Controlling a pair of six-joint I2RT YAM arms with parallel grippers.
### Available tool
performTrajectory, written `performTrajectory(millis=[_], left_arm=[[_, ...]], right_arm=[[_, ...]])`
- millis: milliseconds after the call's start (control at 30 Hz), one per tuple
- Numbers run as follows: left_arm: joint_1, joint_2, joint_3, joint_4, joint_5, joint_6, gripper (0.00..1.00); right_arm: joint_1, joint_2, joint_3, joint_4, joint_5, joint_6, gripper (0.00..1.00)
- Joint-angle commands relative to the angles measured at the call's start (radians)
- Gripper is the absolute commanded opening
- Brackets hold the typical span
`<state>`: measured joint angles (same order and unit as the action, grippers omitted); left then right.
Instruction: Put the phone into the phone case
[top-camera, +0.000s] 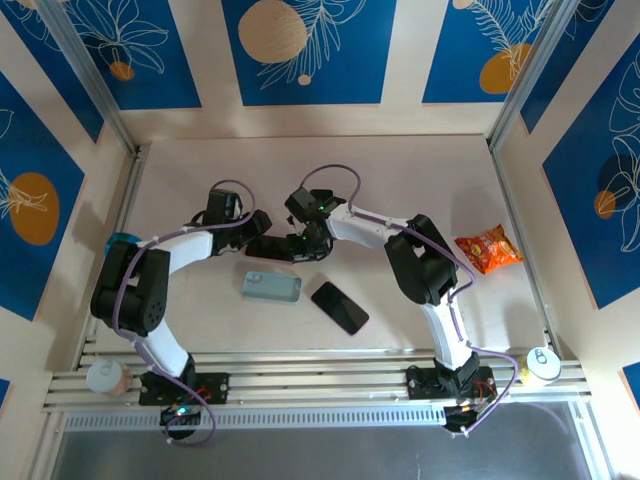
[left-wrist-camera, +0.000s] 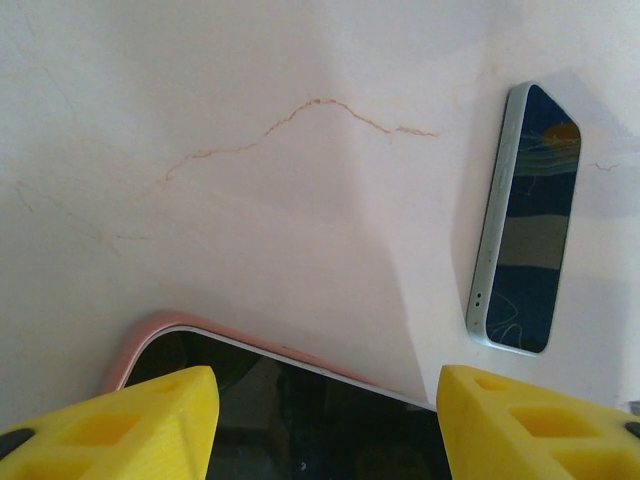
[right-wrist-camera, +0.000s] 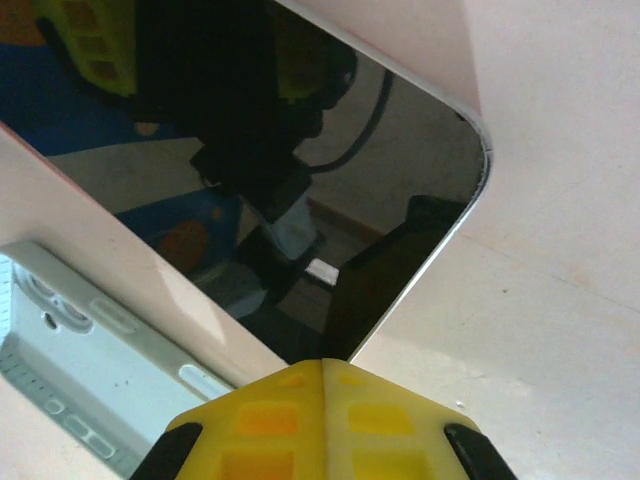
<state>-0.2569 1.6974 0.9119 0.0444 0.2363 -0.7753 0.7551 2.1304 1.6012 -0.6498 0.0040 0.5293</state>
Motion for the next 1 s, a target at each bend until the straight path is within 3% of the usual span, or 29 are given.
performTrajectory(millis=[0, 967], left_arm=[[0.011, 0.008, 0.025, 0.012, 0.021, 0.009, 0.6], [0.011, 0.064, 0.001, -0.034, -0.005, 0.083, 0.6]], right_arm=[[0.006, 0.021, -0.001, -0.014, 0.009, 0.006, 0.0], [0.078, 0.267, 0.045, -0.111, 0.08, -0.04, 0.0]])
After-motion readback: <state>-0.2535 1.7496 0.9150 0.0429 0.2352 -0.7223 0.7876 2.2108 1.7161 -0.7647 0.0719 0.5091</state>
